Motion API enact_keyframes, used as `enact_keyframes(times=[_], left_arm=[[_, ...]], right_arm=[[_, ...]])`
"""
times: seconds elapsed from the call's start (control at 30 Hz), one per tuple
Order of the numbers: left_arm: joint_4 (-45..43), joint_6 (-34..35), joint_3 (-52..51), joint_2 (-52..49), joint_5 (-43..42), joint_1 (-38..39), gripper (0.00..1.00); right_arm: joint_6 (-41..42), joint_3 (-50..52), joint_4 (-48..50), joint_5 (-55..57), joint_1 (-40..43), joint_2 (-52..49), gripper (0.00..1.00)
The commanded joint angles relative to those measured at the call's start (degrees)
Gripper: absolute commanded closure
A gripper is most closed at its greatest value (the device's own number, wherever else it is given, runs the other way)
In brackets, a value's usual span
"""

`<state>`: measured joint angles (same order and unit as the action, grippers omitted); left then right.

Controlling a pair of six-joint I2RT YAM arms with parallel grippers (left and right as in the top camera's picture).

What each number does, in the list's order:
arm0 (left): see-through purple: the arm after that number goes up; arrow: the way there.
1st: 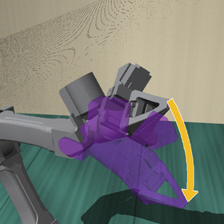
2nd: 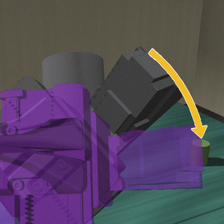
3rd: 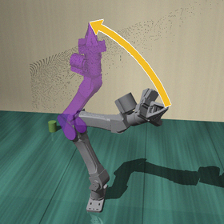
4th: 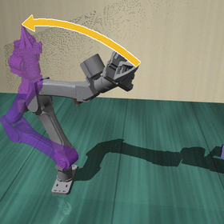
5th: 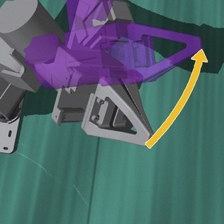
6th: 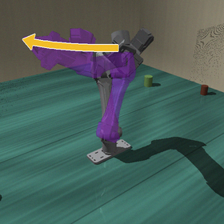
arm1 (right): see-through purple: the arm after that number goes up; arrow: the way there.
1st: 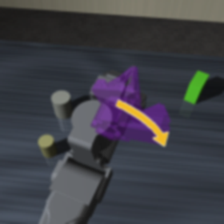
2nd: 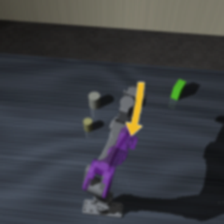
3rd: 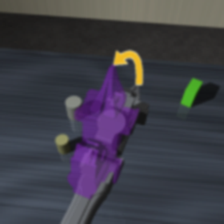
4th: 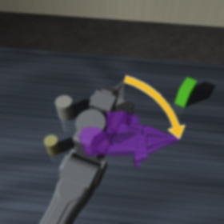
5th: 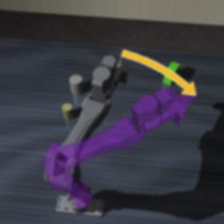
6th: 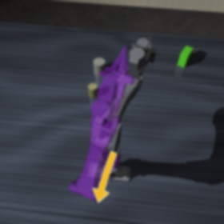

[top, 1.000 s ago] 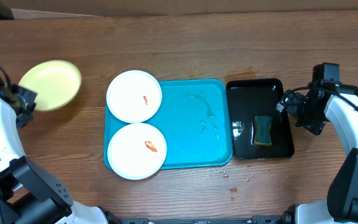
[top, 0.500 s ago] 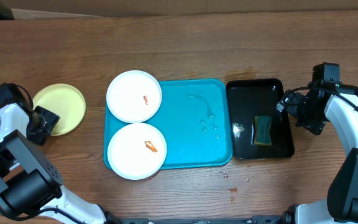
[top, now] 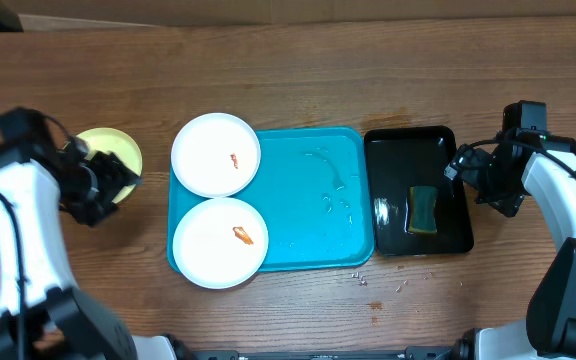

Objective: Clean dirty plates on tray and stack at the side
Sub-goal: 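Lower the yellow plate onto the table left of the tray and release, then grasp the lower white plate rim with the left gripper and slide it right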

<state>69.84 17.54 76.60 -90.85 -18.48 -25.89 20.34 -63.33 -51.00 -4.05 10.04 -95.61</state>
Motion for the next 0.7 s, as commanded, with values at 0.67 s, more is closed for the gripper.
enact_keyframes(times=[0.67], left_arm=[[-14.62,-2.97,-33.33,5.01,5.33,10.32,0.62]], right_arm=[[0.31,-1.25,0.31,0.09,0.22,0.90,0.00]])
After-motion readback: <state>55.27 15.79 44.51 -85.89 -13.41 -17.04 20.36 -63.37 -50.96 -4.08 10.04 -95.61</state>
